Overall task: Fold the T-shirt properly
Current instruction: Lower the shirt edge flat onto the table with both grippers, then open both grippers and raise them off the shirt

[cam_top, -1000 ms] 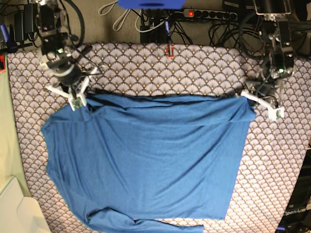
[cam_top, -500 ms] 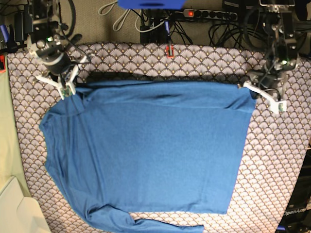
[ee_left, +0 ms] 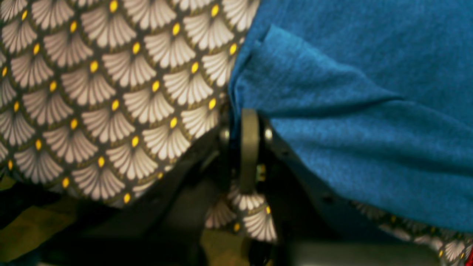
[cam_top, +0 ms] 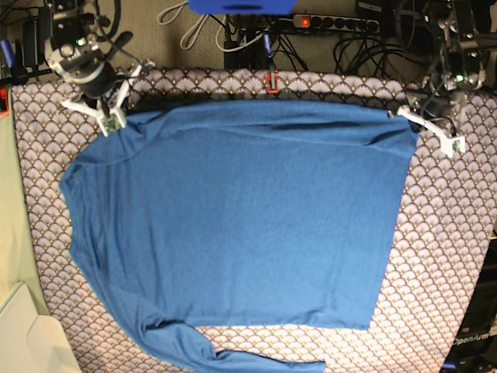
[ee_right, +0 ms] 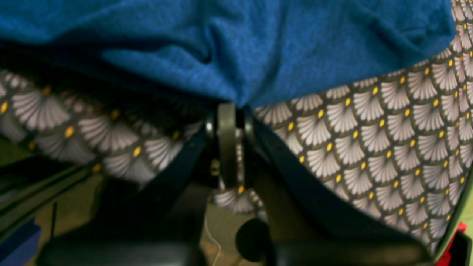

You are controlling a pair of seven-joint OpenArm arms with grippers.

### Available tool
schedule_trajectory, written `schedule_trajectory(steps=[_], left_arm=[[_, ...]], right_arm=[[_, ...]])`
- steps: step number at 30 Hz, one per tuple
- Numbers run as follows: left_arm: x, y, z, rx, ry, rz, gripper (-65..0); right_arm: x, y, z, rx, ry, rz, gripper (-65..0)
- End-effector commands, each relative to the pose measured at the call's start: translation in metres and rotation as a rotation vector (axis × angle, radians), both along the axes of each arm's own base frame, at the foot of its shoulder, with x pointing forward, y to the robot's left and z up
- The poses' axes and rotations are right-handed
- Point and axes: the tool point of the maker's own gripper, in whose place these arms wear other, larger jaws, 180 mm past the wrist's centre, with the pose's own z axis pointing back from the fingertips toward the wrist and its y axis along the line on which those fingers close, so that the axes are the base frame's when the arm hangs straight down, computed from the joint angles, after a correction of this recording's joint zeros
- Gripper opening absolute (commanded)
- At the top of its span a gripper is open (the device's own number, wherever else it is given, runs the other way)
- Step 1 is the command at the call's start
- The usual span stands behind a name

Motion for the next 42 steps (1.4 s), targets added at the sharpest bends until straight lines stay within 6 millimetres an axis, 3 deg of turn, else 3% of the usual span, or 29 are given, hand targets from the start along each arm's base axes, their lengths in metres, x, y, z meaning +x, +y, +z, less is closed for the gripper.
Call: schedule_trajectory(steps=[1, 11, 25, 34, 36, 42], left_arm=[[0.005, 0.006, 0.01, 0.023, -0.03, -0.002, -64.5], [-0.007, 0.002, 0.013, 0.031, -0.021, -0.02, -64.5], [0.004, 0.003, 0.016, 0.034, -0.042, -0.016, -64.5], [-0.003, 0.009, -0.006, 0.012, 0.015, 0.014, -63.7], [-0.003, 0.008, -0.006, 0.01, 0.015, 0.011, -60.1], [-0.002, 0.008, -0.004, 0.011, 0.01, 0.008, -33.0]], right_arm=[[0.004, -0.001, 0.01, -0.006, -0.035, 0.011, -65.0], [-0.018, 0.008, 0.009, 0.029, -0.043, 0.037, -65.0], [-0.018, 0.007, 0.007, 0.029, -0.039, 0.026, -65.0], [-0.022, -0.002, -0.007, 0.004, 0.023, 0.008, -64.9], [-0.022, -0.002, -0.007, 0.003, 0.025, 0.008, -64.0], [-0.022, -0.002, -0.007, 0.003, 0.025, 0.008, -48.1]])
